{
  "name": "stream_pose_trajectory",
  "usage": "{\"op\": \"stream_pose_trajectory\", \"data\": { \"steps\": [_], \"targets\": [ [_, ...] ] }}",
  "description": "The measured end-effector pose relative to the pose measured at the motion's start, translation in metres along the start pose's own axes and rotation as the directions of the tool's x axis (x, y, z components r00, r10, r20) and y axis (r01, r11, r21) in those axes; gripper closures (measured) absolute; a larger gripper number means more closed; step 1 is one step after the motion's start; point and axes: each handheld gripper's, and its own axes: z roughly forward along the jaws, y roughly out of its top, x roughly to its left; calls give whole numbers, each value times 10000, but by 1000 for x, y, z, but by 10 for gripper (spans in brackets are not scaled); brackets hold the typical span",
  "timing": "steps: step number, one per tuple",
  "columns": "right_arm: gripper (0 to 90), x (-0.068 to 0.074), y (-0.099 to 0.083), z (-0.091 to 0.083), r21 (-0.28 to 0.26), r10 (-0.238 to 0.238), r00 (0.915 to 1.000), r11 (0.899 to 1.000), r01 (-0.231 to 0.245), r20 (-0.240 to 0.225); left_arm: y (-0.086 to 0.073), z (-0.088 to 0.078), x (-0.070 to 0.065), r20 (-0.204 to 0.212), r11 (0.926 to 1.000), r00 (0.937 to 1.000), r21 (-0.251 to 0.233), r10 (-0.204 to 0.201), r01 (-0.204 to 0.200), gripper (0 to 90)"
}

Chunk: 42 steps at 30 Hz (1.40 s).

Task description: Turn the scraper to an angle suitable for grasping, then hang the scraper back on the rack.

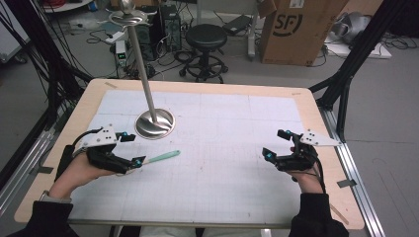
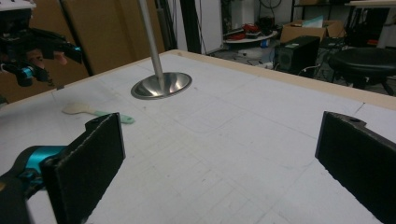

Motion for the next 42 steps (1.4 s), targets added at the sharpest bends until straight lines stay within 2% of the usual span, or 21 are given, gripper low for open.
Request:
{"op": "stream_pose_trajectory", "data": {
  "steps": [6,11,15,19,21,23,24,25,26,27,28,30,31,33,34,35,36,37,38,41,42],
  "targets": [
    [2,-1,0,1,-45,0,10000,10000,0,-57,7,7,5,202,9982,9997,576,151,-162,168],
    [2,-2,1,0,-80,18,10000,10000,-19,-70,14,16,10,888,9911,9955,1261,315,-426,181],
    [2,-2,1,1,-87,9,9999,10000,-10,-103,15,24,15,1190,9802,9923,1897,344,-567,201],
    [2,-2,0,0,-30,62,9999,10000,-63,-85,17,31,20,1466,9574,9876,2730,556,-944,212],
    [2,-2,0,0,-14,25,10000,10000,-25,-92,19,35,21,1990,9468,9799,3118,164,-792,221],
    [2,-2,0,0,-38,45,9999,10000,-45,-99,19,39,18,2321,9385,9721,3274,329,-1099,227],
    [2,-2,1,-1,-77,44,9999,10000,-45,-95,19,40,16,2400,9285,9696,3474,475,-1314,231],
    [2,-2,1,-1,-89,41,9999,10000,-42,-104,18,43,13,2444,9138,9671,3729,709,-1612,241],
    [2,-3,0,0,-67,71,10000,10000,-72,-70,18,45,12,2383,8946,9655,4016,1048,-1962,259],
    [2,-3,0,0,-47,73,9999,10000,-73,-77,18,47,10,2302,8823,9657,4212,1199,-2100,268],
    [2,-3,0,1,6,60,9999,10000,-60,-108,18,49,11,2286,8748,9660,4356,1205,-2121,276],
    [2,-1,0,1,24,-10,9999,10000,10,-167,17,53,14,2230,8676,9691,4555,1056,-1993,313],
    [2,-1,0,1,22,-19,9998,10000,19,-188,16,54,15,2215,8587,9701,4736,990,-1958,324],
    [2,-1,0,0,-9,-8,9999,10000,8,-166,13,57,18,2167,8303,9715,5208,963,-1985,366],
    [2,-1,0,0,-3,-3,9999,10000,3,-147,12,58,19,2165,8114,9723,5505,883,-1963,391],
    [2,-1,0,0,18,-35,9999,10000,35,-122,12,58,19,2183,7847,9707,5823,1007,-2124,426],
    [2,0,0,0,38,-35,9999,10000,36,-124,12,59,19,2184,7633,9691,6049,1149,-2268,454],
    [2,0,0,0,43,-51,9999,10000,52,-147,12,59,19,2214,7482,9680,6212,1178,-2332,473],
    [2,0,0,0,46,-58,9999,10000,58,-142,13,59,19,2255,7380,9671,6319,1173,-2369,488],
    [2,0,0,0,74,-60,9999,10000,61,-143,16,62,19,2274,7242,9676,6486,1093,-2342,549],
    [2,0,0,0,74,-53,9999,10000,54,-134,16,63,19,2267,7160,9677,6571,1107,-2359,569]
  ]
}}
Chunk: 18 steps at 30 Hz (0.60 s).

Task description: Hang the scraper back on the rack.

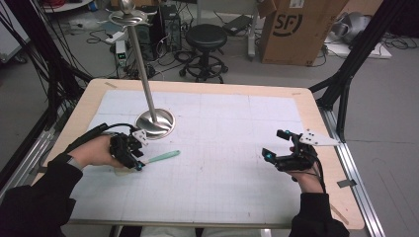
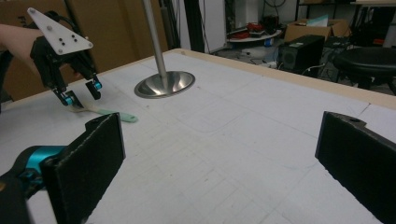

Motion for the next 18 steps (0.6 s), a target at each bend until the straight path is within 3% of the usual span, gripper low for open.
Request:
{"op": "stream_pose_trajectory", "data": {
  "steps": [4,12,15,18],
  "targets": [
    [2,1,0,-1,2,0,10000,10000,0,-4,3,6,1,-27,9988,10000,485,-19,20,630],
    [2,2,-2,0,104,-56,10000,9999,56,-29,11,15,2,74,9951,9993,919,366,-371,774],
    [2,3,-2,0,146,-30,10000,9999,30,-30,16,16,-2,-128,9905,9994,1344,317,-297,786],
    [2,3,-2,2,182,-86,10000,9998,87,-22,17,16,-2,-147,9903,9999,1387,24,-4,799]
  ]
}}
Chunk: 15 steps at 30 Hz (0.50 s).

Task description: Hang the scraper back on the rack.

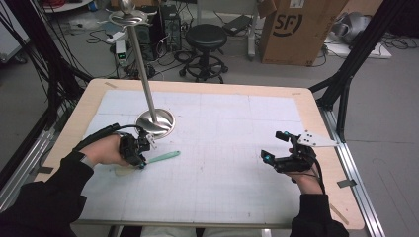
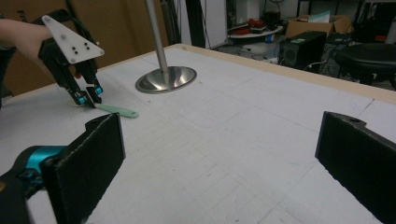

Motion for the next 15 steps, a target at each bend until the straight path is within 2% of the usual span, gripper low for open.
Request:
{"op": "stream_pose_trajectory", "data": {
  "steps": [1,2,5,10,12,14,15],
  "targets": [
    [2,1,0,0,26,6,10000,10000,-6,-14,0,0,0,11,10000,10000,-23,-24,24,801],
    [2,1,0,0,8,-38,10000,10000,38,-34,-1,-1,-2,-65,9998,9998,-66,199,-199,803],
    [2,1,0,0,7,8,10000,10000,-8,-49,-4,-2,-2,-184,9992,9997,-349,172,-178,804],
    [2,-1,0,-1,-37,18,10000,10000,-18,17,-11,-13,0,-270,9938,9994,-1094,-233,202,804],
    [2,-1,0,-1,4,21,10000,10000,-21,18,-15,-19,0,-214,9882,9990,-1489,-398,362,804],
    [2,-1,0,0,-3,1,10000,10000,-1,21,-21,-26,0,-210,9768,9978,-2063,-637,580,803],
    [2,-1,0,0,29,-14,10000,10000,14,19,-24,-29,0,-146,9673,9963,-2414,-845,785,803]
  ]
}}
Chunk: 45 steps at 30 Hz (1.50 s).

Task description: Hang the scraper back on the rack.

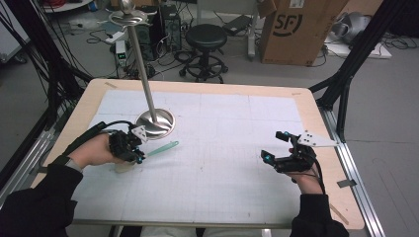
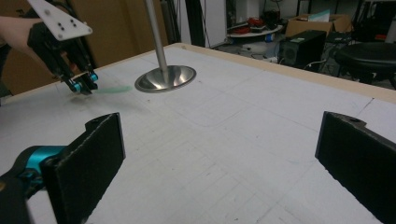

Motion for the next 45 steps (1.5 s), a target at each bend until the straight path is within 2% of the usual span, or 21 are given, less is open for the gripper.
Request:
{"op": "stream_pose_trajectory", "data": {
  "steps": [2,4,8,11,13,16,18,20,21,22,26,29,32,35,36,38,39,40,42,44,45],
  "targets": [
    [2,0,0,0,5,-7,10000,10000,7,0,-4,-7,2,-30,9986,9999,-498,-154,152,803],
    [2,1,0,1,34,-34,10000,10000,34,12,-6,-9,2,-6,9934,9989,-1046,-465,462,803],
    [2,1,-1,1,82,3,10000,10000,-3,-10,-5,-17,2,-65,9817,9985,-1830,-546,525,803],
    [2,0,0,-1,-6,28,10000,10000,-28,40,-5,-26,5,-179,9654,9969,-2516,-761,691,802],
    [2,-1,0,-2,-28,89,9999,10000,-89,74,-7,-34,7,-371,9444,9936,-3164,-1066,895,802],
    [2,-1,-1,-2,27,85,10000,10000,-85,48,-9,-42,8,-423,8975,9882,-4256,-1470,1153,802],
    [2,-1,-1,-1,1,69,10000,10000,-69,43,-12,-47,8,-239,8656,9855,-4819,-1682,1360,802],
    [2,-1,-1,-2,4,72,10000,10000,-72,57,-15,-50,9,-226,8433,9823,-5168,-1857,1475,802],
    [2,-1,-1,-2,-9,68,10000,10000,-68,45,-17,-51,9,-172,8349,9807,-5276,-1950,1568,802],
    [2,0,-1,-2,-10,69,10000,10000,-69,46,-20,-53,11,-80,8216,9780,-5438,-2085,1707,802],
    [2,0,-1,-2,7,67,10000,10000,-67,34,-29,-63,16,-246,7873,9677,-5869,-2508,1891,802],
    [2,0,-1,-1,0,71,10000,10000,-71,34,-36,-69,19,-598,7650,9543,-6134,-2928,1962,802],
    [2,-1,-1,-2,-25,58,10000,10000,-57,50,-42,-74,21,-511,7299,9449,-6489,-3234,2147,802],
    [2,-1,-1,-2,-28,71,10000,10000,-71,46,-47,-81,25,-468,6991,9385,-6801,-3420,2209,802],
    [2,-1,-1,-2,-12,70,10000,10000,-70,41,-49,-83,26,-406,6835,9351,-6937,-3520,2272,802],
    [2,0,-1,-2,7,87,10000,10000,-87,36,-52,-87,29,-538,6735,9296,-7046,-3647,2235,802],
    [2,0,-1,-1,10,80,10000,10000,-80,37,-53,-89,32,-570,6668,9240,-7091,-3781,2291,802],
    [2,0,-1,-1,16,81,10000,10000,-81,41,-54,-90,33,-608,6656,9219,-7101,-3827,2295,802],
    [2,0,-1,-1,42,45,10000,10000,-46,33,-56,-94,38,-501,6428,9154,-7273,-3994,2406,802],
    [2,0,-1,0,50,46,10000,10000,-46,23,-56,-101,40,-386,6219,9144,-7445,-4029,2426,802],
    [2,-1,-2,-1,64,67,10000,10000,-67,36,-55,-103,41,-368,6165,9145,-7494,-4030,2415,802]
  ]
}}
